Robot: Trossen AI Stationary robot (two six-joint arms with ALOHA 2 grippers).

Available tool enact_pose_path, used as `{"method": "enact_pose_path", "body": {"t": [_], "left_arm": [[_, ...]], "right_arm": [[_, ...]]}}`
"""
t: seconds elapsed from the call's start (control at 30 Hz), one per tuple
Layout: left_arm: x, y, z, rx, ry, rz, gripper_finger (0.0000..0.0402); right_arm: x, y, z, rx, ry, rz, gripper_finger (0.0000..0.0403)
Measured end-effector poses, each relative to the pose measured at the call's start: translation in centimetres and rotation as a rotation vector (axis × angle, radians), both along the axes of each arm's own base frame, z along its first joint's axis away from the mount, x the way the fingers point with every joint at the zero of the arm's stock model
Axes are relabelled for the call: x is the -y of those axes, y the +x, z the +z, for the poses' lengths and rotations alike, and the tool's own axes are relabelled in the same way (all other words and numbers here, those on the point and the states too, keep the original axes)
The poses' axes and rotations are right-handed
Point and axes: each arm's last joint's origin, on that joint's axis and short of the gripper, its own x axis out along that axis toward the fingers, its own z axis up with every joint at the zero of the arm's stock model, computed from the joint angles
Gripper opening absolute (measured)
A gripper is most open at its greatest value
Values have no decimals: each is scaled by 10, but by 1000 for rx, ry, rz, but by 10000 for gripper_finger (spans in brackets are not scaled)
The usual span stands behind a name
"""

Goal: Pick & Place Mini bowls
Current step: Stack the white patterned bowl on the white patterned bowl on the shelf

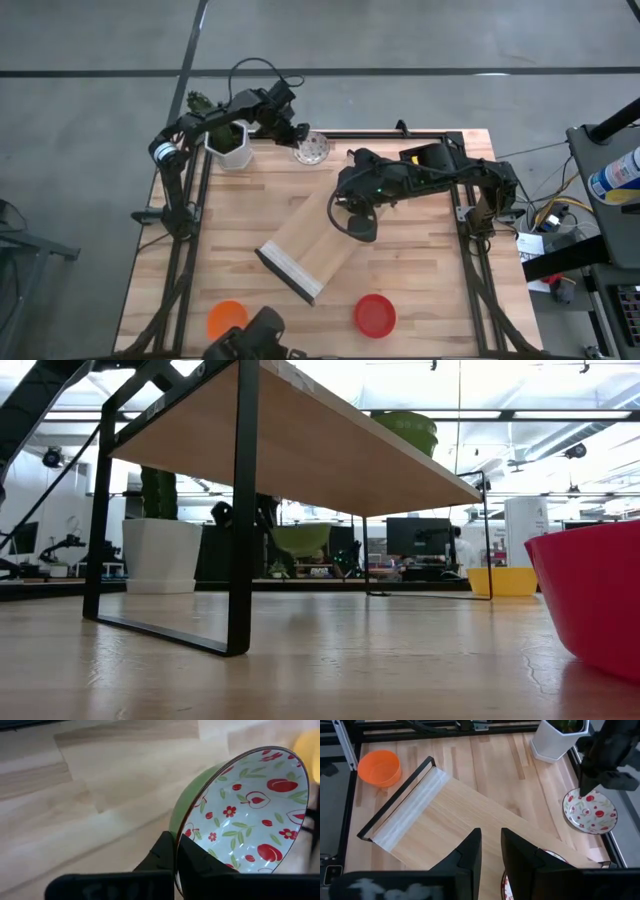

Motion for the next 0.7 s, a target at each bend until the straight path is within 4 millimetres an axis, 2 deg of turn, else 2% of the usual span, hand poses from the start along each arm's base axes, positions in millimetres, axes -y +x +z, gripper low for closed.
{"method": "enact_pose_path", "body": {"t": [0.23, 0.43, 0.7], "left_arm": [[4, -4, 37, -33, 2, -89, 1], [9, -4, 70, 26, 3, -140, 0], [37, 9, 114, 132, 48, -223, 0]], "right_arm": [[1, -3, 3, 8, -6, 8, 68], [3, -15, 13, 44, -19, -12, 68], [10, -42, 35, 125, -58, -72, 68]]}}
